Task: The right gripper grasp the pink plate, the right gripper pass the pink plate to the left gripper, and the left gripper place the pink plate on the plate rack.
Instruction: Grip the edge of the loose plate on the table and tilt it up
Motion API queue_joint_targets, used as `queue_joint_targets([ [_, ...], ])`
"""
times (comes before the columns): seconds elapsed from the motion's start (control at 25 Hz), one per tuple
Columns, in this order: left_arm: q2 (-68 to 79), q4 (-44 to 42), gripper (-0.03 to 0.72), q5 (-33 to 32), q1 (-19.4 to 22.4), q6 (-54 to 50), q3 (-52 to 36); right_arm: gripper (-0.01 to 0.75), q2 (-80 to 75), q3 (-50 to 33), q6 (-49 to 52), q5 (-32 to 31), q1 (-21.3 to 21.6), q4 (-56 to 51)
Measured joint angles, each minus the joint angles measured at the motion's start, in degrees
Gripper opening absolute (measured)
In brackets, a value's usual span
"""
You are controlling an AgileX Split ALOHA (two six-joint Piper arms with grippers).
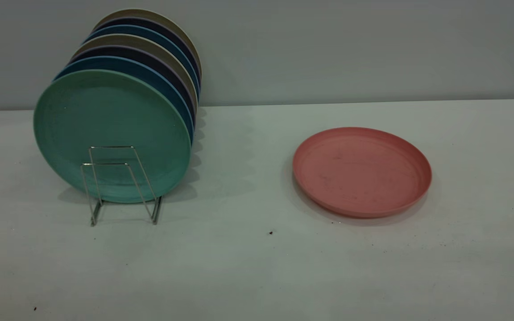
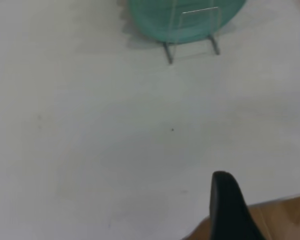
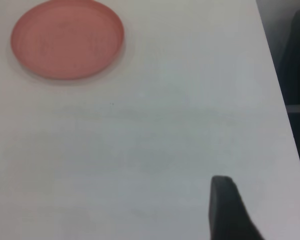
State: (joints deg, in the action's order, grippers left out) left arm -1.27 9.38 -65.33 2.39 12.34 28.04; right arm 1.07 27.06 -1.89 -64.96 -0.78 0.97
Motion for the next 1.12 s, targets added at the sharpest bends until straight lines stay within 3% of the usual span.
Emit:
queue_joint_targets([
  [0.12,0.0,0.0,0.406,0.0,-2.4,0.1,0.0,0.372,0.0,0.0,0.0,0.0,0.0,0.0],
  [0.36,0.0,0.2,0.406,1.0,-2.8,0.1,0.4,0.372,-0.1,1.3,-1.8,2.5,0.0,-0.2],
  [0.52,1.9,0.9,0.406,6.4,-2.8,-0.3,0.7,0.381,-5.9,2.3,-2.9,6.3,0.0,-1.7],
  [0.72,14.6,7.3,0.411,13.7,-2.8,1.8,0.7,0.419,-20.8,4.4,-7.4,12.1,0.0,-9.5],
  [0.88,24.4,18.5,0.463,18.7,-2.8,11.3,0.7,0.427,-33.9,5.3,-20.1,17.1,0.0,-24.5],
  [1.12,36.7,35.5,0.538,23.9,-2.8,23.7,0.7,0.427,-54.6,5.3,-47.4,20.4,0.0,-50.1],
])
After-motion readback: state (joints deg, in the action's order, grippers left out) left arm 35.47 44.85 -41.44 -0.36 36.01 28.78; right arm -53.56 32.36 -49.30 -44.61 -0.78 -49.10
